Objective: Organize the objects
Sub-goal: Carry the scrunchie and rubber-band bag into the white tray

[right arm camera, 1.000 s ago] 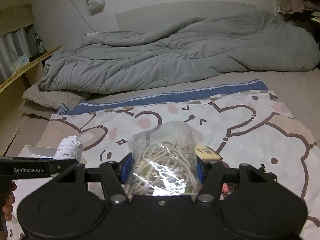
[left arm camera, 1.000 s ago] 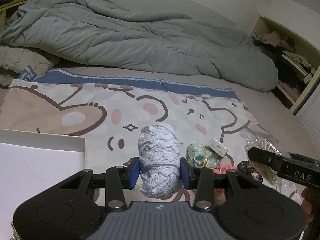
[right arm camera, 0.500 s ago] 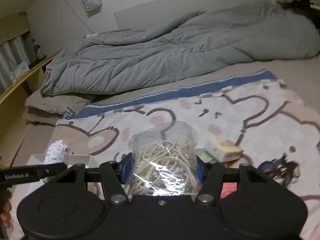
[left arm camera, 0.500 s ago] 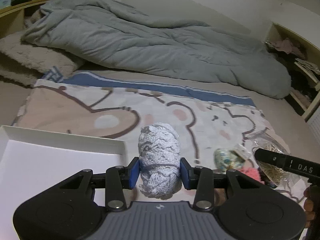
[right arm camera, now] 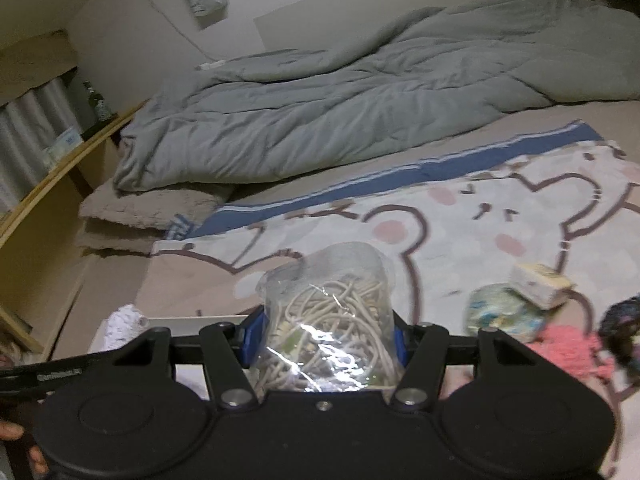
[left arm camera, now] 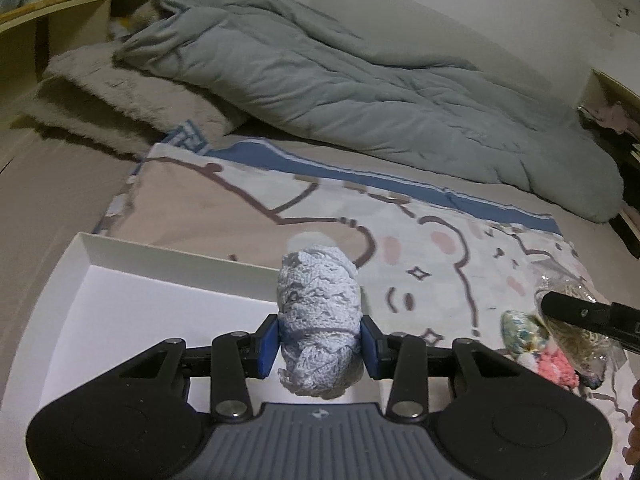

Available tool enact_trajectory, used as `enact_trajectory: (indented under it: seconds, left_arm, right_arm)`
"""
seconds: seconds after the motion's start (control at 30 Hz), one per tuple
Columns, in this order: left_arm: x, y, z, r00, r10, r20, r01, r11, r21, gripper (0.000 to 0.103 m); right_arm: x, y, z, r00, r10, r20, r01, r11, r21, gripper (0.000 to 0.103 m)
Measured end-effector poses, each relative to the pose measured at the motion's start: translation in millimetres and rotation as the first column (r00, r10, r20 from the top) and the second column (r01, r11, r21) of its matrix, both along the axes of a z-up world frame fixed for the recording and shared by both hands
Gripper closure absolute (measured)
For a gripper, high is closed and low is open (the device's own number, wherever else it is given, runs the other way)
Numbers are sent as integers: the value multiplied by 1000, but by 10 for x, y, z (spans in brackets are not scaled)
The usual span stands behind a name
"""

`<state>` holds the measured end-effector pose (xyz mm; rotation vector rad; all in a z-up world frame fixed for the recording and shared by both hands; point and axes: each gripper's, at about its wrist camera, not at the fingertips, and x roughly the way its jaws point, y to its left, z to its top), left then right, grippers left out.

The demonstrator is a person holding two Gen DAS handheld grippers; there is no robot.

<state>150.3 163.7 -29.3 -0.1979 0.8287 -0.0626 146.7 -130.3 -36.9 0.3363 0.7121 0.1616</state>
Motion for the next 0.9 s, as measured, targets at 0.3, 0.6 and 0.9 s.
enact_trajectory:
  seconds: [0.3,0.6,0.9]
  left_arm:
    - [77,310,-111,999,43,-33,-42,999,16,60]
    - [168,473,-322,993,57,-99,-56,998,17,60]
    - [213,531,-454,989,67,-129,-67,998,3,55]
  right_arm:
    - [97,486,-212,1000,19,-21,-18,1000,24,43]
    - [281,1015,-462,995,62,-82,-56,996,74,43]
    - [422,1274,-564,993,64,-101,-49,988,148,36]
